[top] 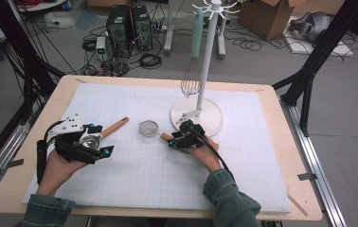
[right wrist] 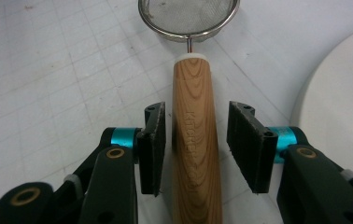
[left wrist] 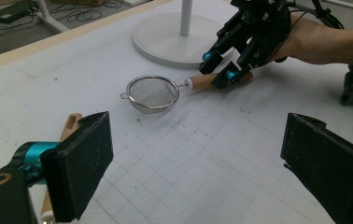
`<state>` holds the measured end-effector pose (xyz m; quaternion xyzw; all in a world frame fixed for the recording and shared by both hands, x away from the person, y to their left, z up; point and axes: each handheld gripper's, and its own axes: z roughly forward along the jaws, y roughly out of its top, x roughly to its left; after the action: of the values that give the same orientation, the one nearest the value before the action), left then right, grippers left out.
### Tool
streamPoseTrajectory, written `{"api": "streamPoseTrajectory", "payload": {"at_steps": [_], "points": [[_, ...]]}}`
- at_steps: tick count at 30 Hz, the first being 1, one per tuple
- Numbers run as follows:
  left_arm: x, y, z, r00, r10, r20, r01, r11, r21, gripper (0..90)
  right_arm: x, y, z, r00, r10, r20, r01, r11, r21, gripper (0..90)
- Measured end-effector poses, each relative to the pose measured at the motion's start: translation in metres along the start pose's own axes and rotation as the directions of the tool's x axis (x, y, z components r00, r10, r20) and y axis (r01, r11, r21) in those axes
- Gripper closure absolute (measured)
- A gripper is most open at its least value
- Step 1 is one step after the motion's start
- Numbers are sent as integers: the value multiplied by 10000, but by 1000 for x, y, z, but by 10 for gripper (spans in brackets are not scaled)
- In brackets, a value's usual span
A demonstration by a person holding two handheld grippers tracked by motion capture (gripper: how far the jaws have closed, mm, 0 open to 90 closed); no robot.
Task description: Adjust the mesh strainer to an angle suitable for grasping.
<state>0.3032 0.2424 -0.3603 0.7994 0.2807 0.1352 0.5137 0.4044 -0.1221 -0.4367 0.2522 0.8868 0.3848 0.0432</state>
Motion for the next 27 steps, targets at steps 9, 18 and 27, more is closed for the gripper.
{"api": "streamPoseTrajectory", "payload": {"at_steps": [9,18,27], "points": [[0,0,1,10000,-40,40,40,10000,-8,97,3,1,6,9989,-423,202,419,9989,196,638],[-1,0,2,10000,-22,93,22,10000,-4,97,3,2,7,9980,-626,81,624,9978,215,679],[-1,0,2,10000,1,88,-1,10000,13,97,0,2,4,9980,-541,-320,543,9985,56,700]]}}
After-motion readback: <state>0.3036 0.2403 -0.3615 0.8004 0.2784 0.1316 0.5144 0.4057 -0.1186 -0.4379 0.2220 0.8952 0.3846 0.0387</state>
